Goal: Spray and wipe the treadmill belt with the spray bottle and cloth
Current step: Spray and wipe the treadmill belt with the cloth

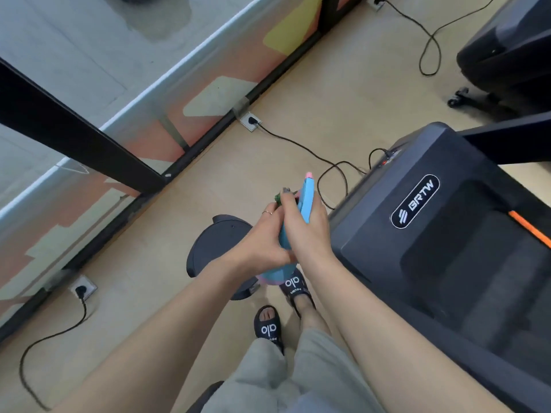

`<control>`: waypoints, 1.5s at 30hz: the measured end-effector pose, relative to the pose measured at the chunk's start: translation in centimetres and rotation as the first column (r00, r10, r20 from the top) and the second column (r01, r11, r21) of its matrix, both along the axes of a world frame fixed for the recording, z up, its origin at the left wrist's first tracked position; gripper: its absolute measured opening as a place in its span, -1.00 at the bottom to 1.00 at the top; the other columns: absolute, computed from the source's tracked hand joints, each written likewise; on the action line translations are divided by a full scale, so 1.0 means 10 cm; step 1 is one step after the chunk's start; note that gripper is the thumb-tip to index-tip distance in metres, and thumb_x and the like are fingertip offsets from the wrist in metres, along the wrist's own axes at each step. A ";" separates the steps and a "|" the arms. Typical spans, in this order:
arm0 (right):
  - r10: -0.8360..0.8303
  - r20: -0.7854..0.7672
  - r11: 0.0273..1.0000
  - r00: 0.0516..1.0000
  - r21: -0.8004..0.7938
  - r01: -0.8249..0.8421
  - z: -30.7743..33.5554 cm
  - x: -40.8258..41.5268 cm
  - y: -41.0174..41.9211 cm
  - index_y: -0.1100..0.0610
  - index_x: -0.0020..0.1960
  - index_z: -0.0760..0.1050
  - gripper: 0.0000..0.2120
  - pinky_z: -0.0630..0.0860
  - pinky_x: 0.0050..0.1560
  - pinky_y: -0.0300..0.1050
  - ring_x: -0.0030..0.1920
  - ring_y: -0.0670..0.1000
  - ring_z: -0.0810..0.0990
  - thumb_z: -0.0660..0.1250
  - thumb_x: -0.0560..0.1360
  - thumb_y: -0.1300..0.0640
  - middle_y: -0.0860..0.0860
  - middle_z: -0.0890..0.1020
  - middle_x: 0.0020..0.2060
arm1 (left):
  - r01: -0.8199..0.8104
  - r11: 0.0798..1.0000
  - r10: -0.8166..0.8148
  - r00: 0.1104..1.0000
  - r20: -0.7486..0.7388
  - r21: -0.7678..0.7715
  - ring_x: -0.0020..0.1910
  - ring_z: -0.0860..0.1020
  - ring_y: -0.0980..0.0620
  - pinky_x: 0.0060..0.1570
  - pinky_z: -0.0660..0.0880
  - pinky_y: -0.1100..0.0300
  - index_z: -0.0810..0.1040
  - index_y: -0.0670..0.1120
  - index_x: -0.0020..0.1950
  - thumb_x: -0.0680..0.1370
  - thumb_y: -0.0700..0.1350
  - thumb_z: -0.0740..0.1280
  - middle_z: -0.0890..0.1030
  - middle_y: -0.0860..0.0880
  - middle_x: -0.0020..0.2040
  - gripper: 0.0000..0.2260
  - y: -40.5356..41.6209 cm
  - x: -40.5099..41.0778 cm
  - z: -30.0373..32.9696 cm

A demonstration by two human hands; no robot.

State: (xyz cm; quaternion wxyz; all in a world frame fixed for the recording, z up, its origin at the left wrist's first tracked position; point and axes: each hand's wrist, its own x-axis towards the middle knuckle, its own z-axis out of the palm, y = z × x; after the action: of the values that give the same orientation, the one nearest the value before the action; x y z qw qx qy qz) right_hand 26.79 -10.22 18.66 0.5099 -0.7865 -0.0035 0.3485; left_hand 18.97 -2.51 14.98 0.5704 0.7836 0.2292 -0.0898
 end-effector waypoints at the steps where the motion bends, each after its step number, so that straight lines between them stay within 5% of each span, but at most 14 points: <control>1: -0.040 -0.016 0.999 0.999 -0.001 0.040 0.07 0.00 -0.08 -0.04 0.07 0.44 -0.72 0.49 -0.04 -0.08 -0.04 -0.08 0.57 0.29 0.51 -0.21 -0.01 0.50 0.04 | 0.019 0.999 -0.021 0.999 0.034 0.050 0.26 0.41 0.16 0.16 0.38 0.48 0.40 0.00 0.54 0.39 -0.02 0.46 0.43 0.23 0.19 -0.30 -0.09 0.04 0.02; 4: -0.071 -0.050 0.997 0.996 -0.028 0.070 0.25 -0.02 -0.36 -0.03 0.20 0.41 -0.60 0.44 -0.11 -0.16 -0.01 -0.13 0.53 0.32 0.48 -0.24 -0.04 0.40 0.07 | 0.056 0.994 -0.063 0.996 0.067 0.096 0.13 0.56 0.11 0.00 0.50 0.26 0.52 0.04 0.31 0.39 -0.02 0.42 0.56 0.08 0.10 -0.53 -0.35 0.07 0.11; 7: -0.011 -0.054 0.998 0.998 -0.056 0.008 0.37 -0.11 -0.71 -0.03 0.29 0.36 -0.43 0.50 0.18 -0.07 0.13 -0.11 0.50 0.43 0.39 -0.23 -0.05 0.36 0.08 | 0.035 0.988 -0.036 0.999 0.003 0.153 -0.11 0.59 0.05 -0.13 0.53 0.06 0.52 0.01 0.01 0.47 -0.13 0.39 0.58 0.04 -0.08 -0.85 -0.59 0.09 0.26; 10: -0.020 -0.157 0.998 0.987 0.055 0.029 0.44 -0.17 -1.17 -0.12 0.47 0.27 -0.17 0.51 0.19 -0.14 0.17 -0.17 0.54 0.50 0.29 -0.27 -0.01 0.45 0.23 | -0.032 0.999 0.033 0.999 -0.042 0.044 -0.20 0.55 0.00 -0.19 0.49 0.14 0.52 0.04 -0.13 0.45 -0.08 0.33 0.61 0.00 -0.17 -0.97 -0.77 0.12 0.43; 12: -0.164 -0.235 0.962 0.958 0.176 0.208 0.45 -0.19 -1.50 -0.11 0.45 0.31 -0.27 0.49 0.04 -0.25 0.12 -0.17 0.60 0.46 0.37 -0.27 -0.04 0.56 0.19 | -0.063 0.998 0.062 0.995 -0.078 -0.021 -0.30 0.43 0.00 -0.33 0.36 0.25 0.47 -0.02 -0.24 0.50 -0.11 0.37 0.52 -0.01 -0.29 -0.86 -0.88 0.15 0.53; 14: -0.382 -0.280 0.880 0.881 0.181 0.440 0.42 -0.17 -1.78 -0.05 0.30 0.45 -0.47 0.47 -0.04 -0.22 0.03 -0.11 0.61 0.40 0.44 -0.28 -0.05 0.62 0.04 | -0.030 0.997 0.021 0.992 -0.125 -0.072 -0.27 0.39 -0.02 -0.28 0.32 0.15 0.45 -0.20 -0.21 0.45 -0.06 0.41 0.46 -0.08 -0.27 -0.76 -1.01 0.21 0.63; 16: -0.483 -0.333 0.827 0.810 0.129 0.547 0.35 -0.14 -2.00 0.05 0.33 0.45 -0.33 0.52 -0.03 -0.13 0.06 -0.01 0.64 0.44 0.36 -0.29 0.01 0.64 0.09 | 0.066 0.992 -0.081 0.987 -0.137 -0.112 -0.25 0.40 0.00 -0.21 0.33 0.11 0.45 -0.27 -0.14 0.37 -0.01 0.38 0.46 -0.09 -0.24 -0.67 -1.20 0.29 0.75; 18: -0.465 -0.451 0.793 0.762 0.170 0.585 0.39 -0.14 -2.21 0.15 0.43 0.39 -0.25 0.60 -0.08 -0.07 0.11 0.08 0.66 0.46 0.37 -0.21 0.14 0.61 0.25 | 0.161 0.978 -0.179 0.973 -0.145 -0.130 -0.27 0.42 0.02 -0.22 0.36 0.13 0.46 -0.19 -0.17 0.35 -0.01 0.38 0.48 -0.06 -0.24 -0.74 -1.41 0.39 0.87; 21: -0.390 -0.572 0.713 0.722 0.309 0.629 0.46 -0.13 -2.55 0.20 0.34 0.53 -0.60 0.64 -0.06 -0.05 0.07 0.11 0.68 0.32 0.59 0.00 0.17 0.64 0.21 | 0.263 0.956 -0.280 0.951 -0.132 -0.131 -0.28 0.42 0.03 -0.19 0.35 0.12 0.46 -0.28 -0.11 0.35 -0.01 0.39 0.47 -0.07 -0.23 -0.65 -1.77 0.53 1.01; 25: -0.415 -0.526 0.664 0.743 0.383 0.642 0.53 -0.09 -3.08 0.12 0.30 0.59 -0.63 0.53 0.27 0.11 0.25 0.15 0.62 0.35 0.58 -0.03 0.13 0.65 0.22 | 0.350 0.927 -0.364 0.926 -0.101 -0.138 -0.25 0.43 0.00 -0.14 0.36 0.07 0.43 -0.28 -0.09 0.37 -0.02 0.41 0.46 -0.08 -0.24 -0.64 -2.24 0.67 1.16; 30: -0.409 -0.534 0.651 0.740 0.398 0.647 0.59 -0.17 -3.78 0.10 0.35 0.55 -0.65 0.51 0.21 0.08 0.26 0.14 0.60 0.26 0.61 0.03 0.12 0.63 0.25 | 0.433 0.885 -0.454 0.885 -0.107 -0.173 -0.32 0.48 0.09 -0.20 0.43 0.20 0.44 -0.05 -0.16 0.54 -0.11 0.45 0.47 0.05 -0.30 -0.80 -2.85 0.78 1.26; 33: -0.467 -0.516 0.618 0.719 0.391 0.682 0.47 -0.31 -4.14 0.14 0.33 0.56 -0.64 0.50 0.28 0.11 0.27 0.17 0.60 0.33 0.54 0.12 0.16 0.63 0.24 | 0.458 0.874 -0.476 0.875 -0.093 -0.161 -0.26 0.48 0.08 -0.21 0.42 0.20 0.47 -0.12 -0.06 0.52 -0.13 0.45 0.48 0.02 -0.22 -0.83 -3.18 0.76 1.31; 40: -0.700 -0.499 0.448 0.510 0.249 0.859 0.35 -0.66 -4.70 0.19 0.25 0.57 -0.48 0.61 0.11 0.08 0.09 0.16 0.70 0.48 0.33 0.05 0.16 0.71 0.08 | 0.634 0.772 -0.636 0.767 -0.088 -0.050 -0.21 0.51 -0.04 -0.04 0.45 0.00 0.48 -0.24 -0.21 0.26 0.00 0.38 0.58 -0.37 -0.12 -0.69 -3.74 0.72 1.46; 45: -0.800 -0.529 0.199 0.283 0.212 0.957 0.30 -0.81 -4.78 0.17 0.26 0.57 -0.34 0.61 -0.09 0.00 0.04 0.18 0.71 0.53 0.19 -0.01 0.16 0.72 0.05 | 0.774 0.631 -0.775 0.632 -0.007 0.053 -0.17 0.61 -0.18 0.07 0.61 -0.16 0.49 -0.02 -0.21 0.32 -0.14 0.39 0.59 -0.16 -0.19 -0.88 -4.04 0.70 1.50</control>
State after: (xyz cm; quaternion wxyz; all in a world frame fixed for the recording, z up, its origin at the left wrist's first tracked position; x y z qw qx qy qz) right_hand 18.73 -58.05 21.70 0.7907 -0.4150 0.4412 0.0889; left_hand 25.93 -42.89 29.94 0.4586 0.8212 -0.1314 -0.3132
